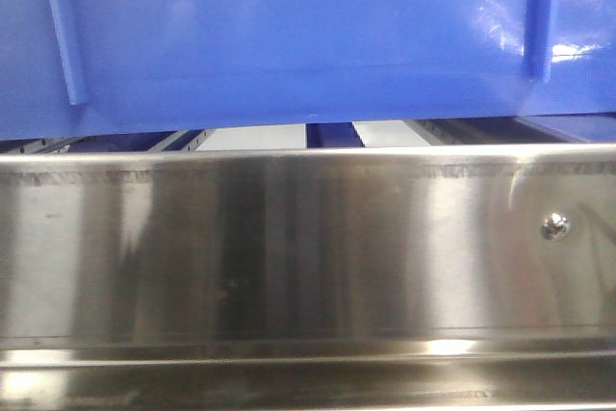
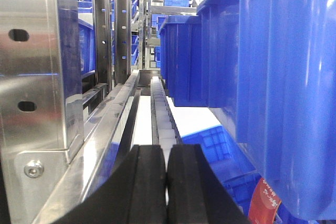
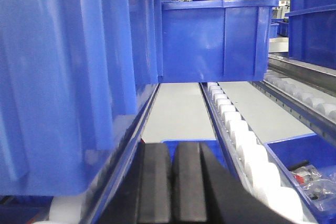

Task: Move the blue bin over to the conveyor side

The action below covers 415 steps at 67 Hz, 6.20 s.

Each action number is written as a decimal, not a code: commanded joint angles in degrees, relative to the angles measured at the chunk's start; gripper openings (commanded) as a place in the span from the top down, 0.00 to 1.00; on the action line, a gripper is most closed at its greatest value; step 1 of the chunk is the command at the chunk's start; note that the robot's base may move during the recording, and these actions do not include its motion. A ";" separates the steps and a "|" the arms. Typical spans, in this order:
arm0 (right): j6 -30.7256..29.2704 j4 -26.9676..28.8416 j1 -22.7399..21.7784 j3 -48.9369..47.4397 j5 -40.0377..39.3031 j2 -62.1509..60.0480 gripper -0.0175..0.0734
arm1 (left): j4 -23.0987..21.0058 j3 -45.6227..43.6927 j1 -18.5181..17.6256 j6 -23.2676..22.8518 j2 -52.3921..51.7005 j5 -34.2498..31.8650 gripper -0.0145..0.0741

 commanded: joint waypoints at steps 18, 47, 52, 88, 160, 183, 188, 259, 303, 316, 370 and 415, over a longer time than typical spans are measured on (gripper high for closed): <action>-0.07 -0.12 0.03 -0.02 0.09 -0.19 0.89 | -0.32 -0.17 -0.32 -0.01 -0.24 -0.99 0.85; -0.07 -0.12 0.01 -0.02 -6.69 -0.19 0.89 | -0.32 -0.17 -0.33 -0.01 -0.24 -3.29 0.85; 0.04 -0.12 0.01 -0.02 -8.56 -0.19 0.89 | -0.32 -0.17 -0.33 -0.01 -0.24 -4.01 0.85; 0.04 -0.12 0.01 -31.49 7.91 6.06 0.34 | -0.47 -38.40 -0.33 -0.01 11.60 29.76 0.40; -1.64 -0.12 6.06 -89.05 54.62 62.84 0.19 | 6.82 -93.39 -15.00 -7.13 67.90 63.09 0.27; -1.52 -4.27 6.06 -98.51 65.39 73.20 0.19 | 5.15 -96.00 -13.40 -9.34 75.04 66.36 0.27; -0.85 -5.94 6.06 -99.06 65.39 74.47 0.19 | 3.55 -96.00 -11.62 -9.06 75.84 67.02 0.27; 4.04 -8.43 7.29 -97.00 65.39 85.48 0.19 | 1.03 -96.00 -7.06 -2.54 85.39 68.98 0.27; 4.04 -8.43 7.29 -96.36 65.39 85.48 0.19 | 0.62 -96.00 -7.06 -3.15 86.21 66.11 0.27; 4.04 -8.43 7.29 -96.36 65.39 85.48 0.19 | -0.49 -96.00 -7.06 -3.15 86.78 66.49 0.27; 4.04 -8.43 7.29 -96.36 65.39 85.16 0.89 | -0.84 -96.00 -7.06 -3.15 87.27 67.18 0.85; 4.04 -8.43 7.29 -92.54 62.61 66.57 0.89 | 7.82 -93.45 -15.47 -6.49 69.66 59.94 0.85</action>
